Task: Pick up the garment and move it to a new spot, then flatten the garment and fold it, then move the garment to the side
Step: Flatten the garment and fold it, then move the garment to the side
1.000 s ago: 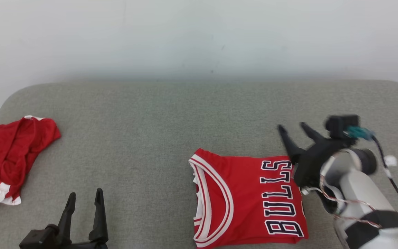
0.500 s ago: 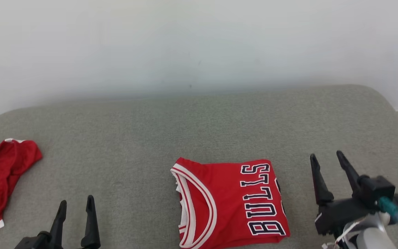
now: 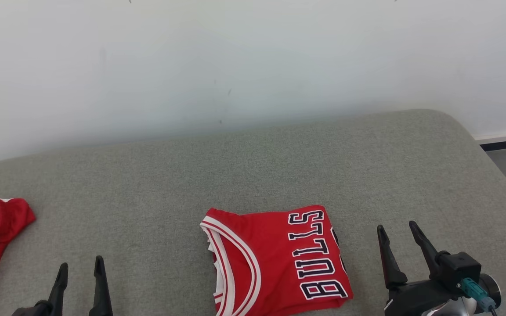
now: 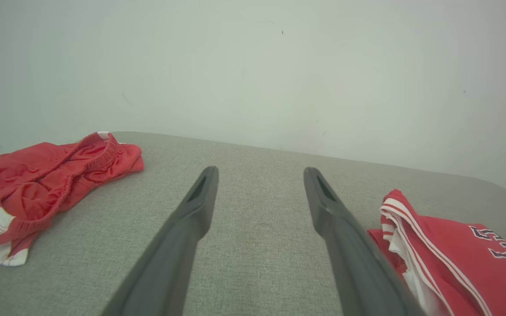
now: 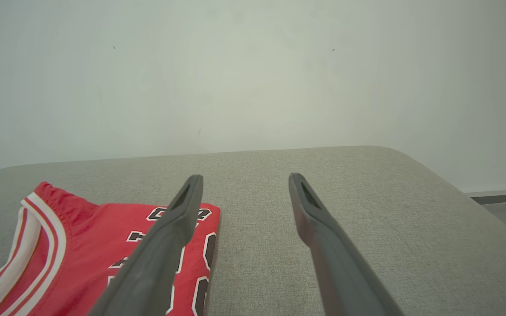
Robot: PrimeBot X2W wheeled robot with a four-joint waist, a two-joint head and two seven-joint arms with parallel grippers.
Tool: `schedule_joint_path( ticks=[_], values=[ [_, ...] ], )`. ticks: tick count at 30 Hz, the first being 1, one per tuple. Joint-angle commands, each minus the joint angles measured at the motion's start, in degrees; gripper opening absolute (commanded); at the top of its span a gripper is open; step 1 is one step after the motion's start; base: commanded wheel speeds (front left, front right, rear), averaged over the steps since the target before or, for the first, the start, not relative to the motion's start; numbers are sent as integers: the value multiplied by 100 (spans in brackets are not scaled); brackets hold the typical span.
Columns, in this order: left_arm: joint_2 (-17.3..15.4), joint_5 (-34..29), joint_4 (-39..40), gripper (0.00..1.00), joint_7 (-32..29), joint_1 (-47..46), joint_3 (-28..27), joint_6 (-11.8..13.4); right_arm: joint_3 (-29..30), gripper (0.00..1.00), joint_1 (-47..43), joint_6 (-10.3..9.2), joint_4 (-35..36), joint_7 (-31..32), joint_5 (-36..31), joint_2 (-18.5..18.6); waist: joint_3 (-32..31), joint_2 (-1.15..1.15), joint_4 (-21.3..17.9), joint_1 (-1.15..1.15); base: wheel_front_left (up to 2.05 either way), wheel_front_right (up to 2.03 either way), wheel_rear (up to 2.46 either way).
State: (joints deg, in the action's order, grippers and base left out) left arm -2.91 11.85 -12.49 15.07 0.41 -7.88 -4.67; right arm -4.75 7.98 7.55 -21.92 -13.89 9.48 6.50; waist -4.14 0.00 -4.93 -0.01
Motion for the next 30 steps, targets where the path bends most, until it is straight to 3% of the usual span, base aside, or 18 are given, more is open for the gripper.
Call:
schedule_joint_path(
  ticks=[1, 15, 30],
  values=[
    [-4, -92, -36, 100, 10, 34, -47, -33, -27, 100, -41, -14, -63, -21, -25, -24, -19, 0, -21, 1, 0, 0, 0],
    [-2, -152, -107, 100, 10, 231, -73, -73, -3, 100, -79, -14, -262, -46, -68, -109, -88, 0, -26, 1, 0, 0, 0],
    [-1, -32, -10, 100, 10, 378, 46, 57, -41, 100, 74, -14, -327, -55, -124, -97, -85, 0, -43, 1, 0, 0, 0]
  ],
)
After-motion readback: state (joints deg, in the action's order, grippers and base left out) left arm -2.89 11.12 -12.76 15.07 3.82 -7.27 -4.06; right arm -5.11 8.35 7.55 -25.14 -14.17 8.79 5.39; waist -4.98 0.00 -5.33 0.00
